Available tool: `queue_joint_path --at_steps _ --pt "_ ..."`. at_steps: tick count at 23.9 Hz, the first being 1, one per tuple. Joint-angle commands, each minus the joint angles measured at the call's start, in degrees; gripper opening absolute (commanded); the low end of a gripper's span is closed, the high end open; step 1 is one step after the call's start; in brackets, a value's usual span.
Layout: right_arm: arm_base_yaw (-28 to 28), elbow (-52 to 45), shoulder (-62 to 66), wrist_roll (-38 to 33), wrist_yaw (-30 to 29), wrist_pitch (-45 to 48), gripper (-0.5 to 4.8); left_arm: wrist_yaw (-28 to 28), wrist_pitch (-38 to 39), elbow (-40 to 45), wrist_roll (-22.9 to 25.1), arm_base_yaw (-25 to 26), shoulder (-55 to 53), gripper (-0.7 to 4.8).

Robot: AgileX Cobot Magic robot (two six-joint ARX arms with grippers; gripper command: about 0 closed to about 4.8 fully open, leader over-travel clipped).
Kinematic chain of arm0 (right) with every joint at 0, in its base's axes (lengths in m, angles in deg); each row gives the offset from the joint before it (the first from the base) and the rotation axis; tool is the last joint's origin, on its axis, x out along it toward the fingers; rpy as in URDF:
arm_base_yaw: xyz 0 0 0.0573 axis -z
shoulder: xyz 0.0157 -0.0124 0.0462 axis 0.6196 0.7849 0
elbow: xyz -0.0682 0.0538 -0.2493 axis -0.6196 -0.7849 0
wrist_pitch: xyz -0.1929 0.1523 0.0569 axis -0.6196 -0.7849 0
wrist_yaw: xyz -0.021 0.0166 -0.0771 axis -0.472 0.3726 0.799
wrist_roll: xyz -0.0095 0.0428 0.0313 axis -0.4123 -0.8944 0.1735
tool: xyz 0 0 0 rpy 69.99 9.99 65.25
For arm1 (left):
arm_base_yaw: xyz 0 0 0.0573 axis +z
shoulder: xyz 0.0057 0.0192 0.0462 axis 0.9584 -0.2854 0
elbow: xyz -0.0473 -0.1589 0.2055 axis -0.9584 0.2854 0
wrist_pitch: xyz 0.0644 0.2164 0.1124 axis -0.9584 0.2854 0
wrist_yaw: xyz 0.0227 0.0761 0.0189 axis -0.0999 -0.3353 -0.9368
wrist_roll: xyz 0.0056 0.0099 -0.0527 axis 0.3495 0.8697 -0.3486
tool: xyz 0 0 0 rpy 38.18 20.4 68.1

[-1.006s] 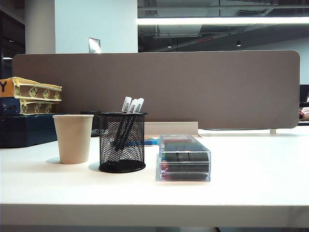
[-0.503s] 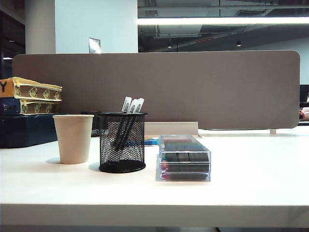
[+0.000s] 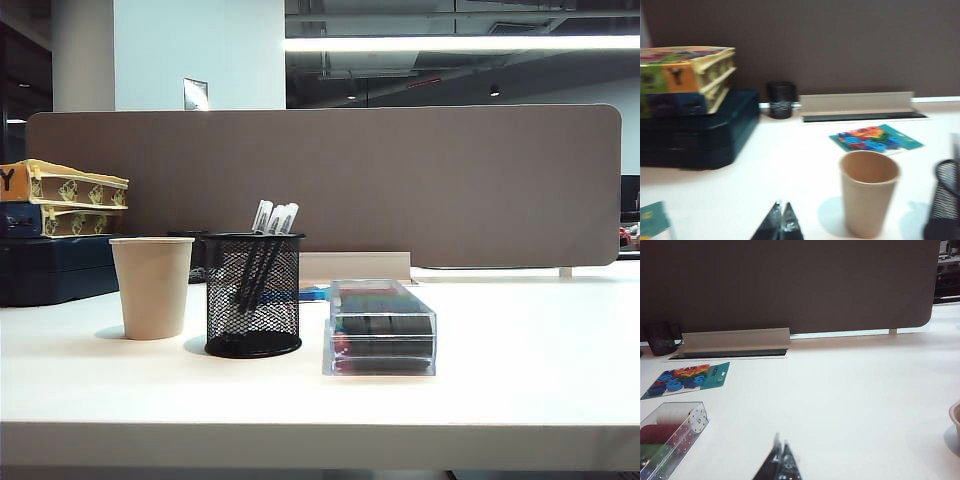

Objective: Pick up one pen and put it in the pen container.

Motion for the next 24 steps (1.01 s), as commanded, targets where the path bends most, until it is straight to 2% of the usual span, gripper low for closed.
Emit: queue_joint_path --at_steps 1,4,24 --pt "0.2 -0.2 -0.2 0.0 0.0 0.6 -0.05 0.2 -0.4 -0.3 -0.2 3.0 0.0 -0.06" --pt "0.2 -0.2 -0.2 0.0 0.0 0.6 -0.05 0.2 -0.4 -0.3 -0.2 4.8 0.0 -0.06" --pt "0.2 -0.2 -0.2 0.0 0.0 0.6 -0.05 0.2 -0.3 -0.2 -0.2 4.8 0.0 -0.06"
